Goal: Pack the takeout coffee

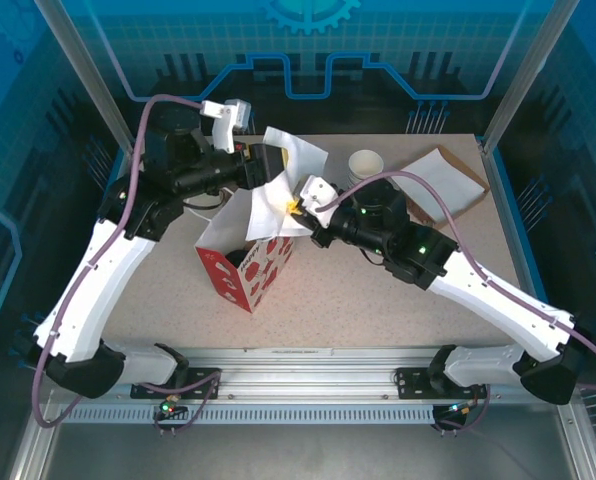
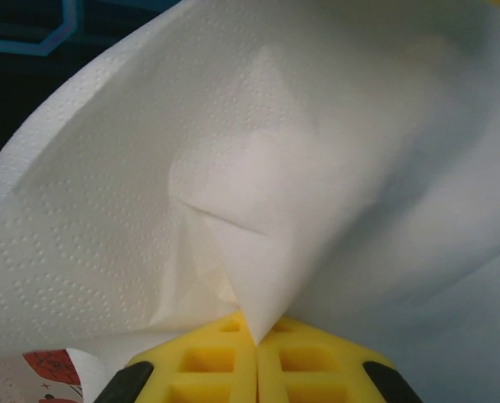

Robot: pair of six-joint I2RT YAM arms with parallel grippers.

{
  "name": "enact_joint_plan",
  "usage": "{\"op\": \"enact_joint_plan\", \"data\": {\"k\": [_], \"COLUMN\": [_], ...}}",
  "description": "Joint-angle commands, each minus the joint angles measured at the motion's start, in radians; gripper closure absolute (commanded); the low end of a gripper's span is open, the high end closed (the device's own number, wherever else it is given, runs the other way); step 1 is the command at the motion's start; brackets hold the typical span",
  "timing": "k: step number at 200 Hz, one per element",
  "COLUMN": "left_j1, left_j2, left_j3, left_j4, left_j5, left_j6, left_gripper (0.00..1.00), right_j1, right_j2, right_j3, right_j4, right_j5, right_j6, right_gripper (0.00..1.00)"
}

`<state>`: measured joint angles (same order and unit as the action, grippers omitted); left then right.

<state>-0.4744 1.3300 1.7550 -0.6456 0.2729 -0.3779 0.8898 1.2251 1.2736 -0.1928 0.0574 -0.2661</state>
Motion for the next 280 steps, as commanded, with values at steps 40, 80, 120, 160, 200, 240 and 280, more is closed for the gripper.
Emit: {"op": "enact_joint_plan", "data": {"k": [40,80,120,160,200,240,280], "left_j1": [0.008,0.091,0.158,0.184,0.186,0.186,0.185], "left_j2": [-0.15,-0.245,-0.299,-0.315,-0.333,-0.359,-0.365], "left_j3": [-0.119,-0.182,-0.24,-0.319,-0.374,-0.382,-0.422], "left_j4": [0.142,0.293,0.399,0.415,0.385,0.328,0.3], "left_j5": [-0.21,-0.1,-0.099,-0.146,-0.076,-0.046,-0.087], "left_j6": [0.128,0.041,-0.008,0.027,0.003,0.012,0.051], "left_gripper": [1.0,1.0,1.0,1.0,1.0,1.0,1.0], "right_j1": [0.049,0.054,0.033,-0.014,-0.079,-0.112,-0.124], "right_j2": [0.088,0.053,-0.032,-0.088,-0.098,-0.09,-0.087], "right_j3": [0.099,0.133,0.135,0.091,0.069,0.055,0.049], "right_j4": [0.066,0.007,-0.081,-0.13,-0.163,-0.169,-0.171], "right_j5": [0.004,0.01,-0.03,0.0,-0.001,-0.015,-0.021], "right_j6": [0.012,0.087,0.165,0.205,0.245,0.263,0.273], "right_gripper": [0.79,0.44,0.28,0.25,0.25,0.24,0.24]}}
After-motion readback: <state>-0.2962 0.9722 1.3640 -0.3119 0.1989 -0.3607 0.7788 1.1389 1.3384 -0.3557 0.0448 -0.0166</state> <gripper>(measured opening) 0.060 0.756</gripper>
